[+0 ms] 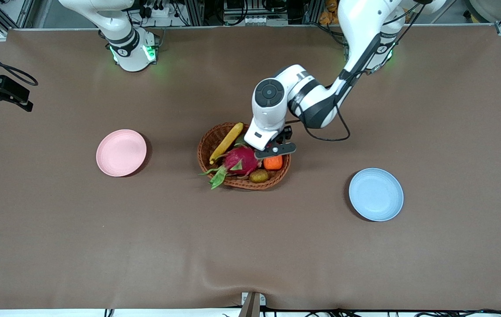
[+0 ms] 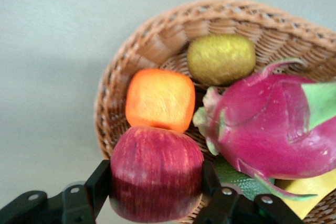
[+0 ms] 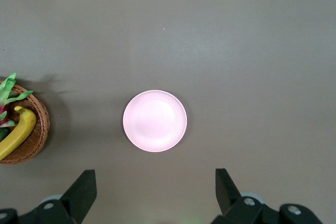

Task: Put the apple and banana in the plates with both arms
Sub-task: 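Lower the left gripper and close it around the red apple, then lift the apple with the left gripper while the right gripper reaches the basket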

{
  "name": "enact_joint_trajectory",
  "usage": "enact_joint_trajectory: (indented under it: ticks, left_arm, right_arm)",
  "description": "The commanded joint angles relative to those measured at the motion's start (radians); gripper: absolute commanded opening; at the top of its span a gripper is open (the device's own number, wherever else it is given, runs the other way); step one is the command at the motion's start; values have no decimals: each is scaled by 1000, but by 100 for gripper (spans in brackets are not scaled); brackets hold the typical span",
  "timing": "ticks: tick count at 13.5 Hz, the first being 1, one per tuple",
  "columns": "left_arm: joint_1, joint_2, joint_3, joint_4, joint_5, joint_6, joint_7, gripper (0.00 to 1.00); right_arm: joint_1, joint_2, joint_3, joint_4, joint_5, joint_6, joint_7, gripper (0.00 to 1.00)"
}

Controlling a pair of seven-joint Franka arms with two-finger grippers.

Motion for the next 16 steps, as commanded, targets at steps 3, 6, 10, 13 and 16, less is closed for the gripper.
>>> enact_joint_trajectory:
  ticks: [3,6,10,13,16]
  left_arm:
    - [84,-105,-1,-9,-61,-91,41,0]
    - [167,-142,-3,-10,-67,-157,107,0]
    - [277,-157,-3,-10,-68,-197,197,0]
    - [388,-165,-3,-12,-94,-229,350,0]
    - [494,-157,0,-15,-119,-231,461,0]
  right_arm:
    - [-8,15,9,13,8,-1,1,100]
    - [-17,50,9,13,6,0,-11,100]
    - [16,117,14,12,8,2,-77,100]
    - [81,190,14,10,8,4,-48,100]
    - [119,274,14,9,96,4,172,100]
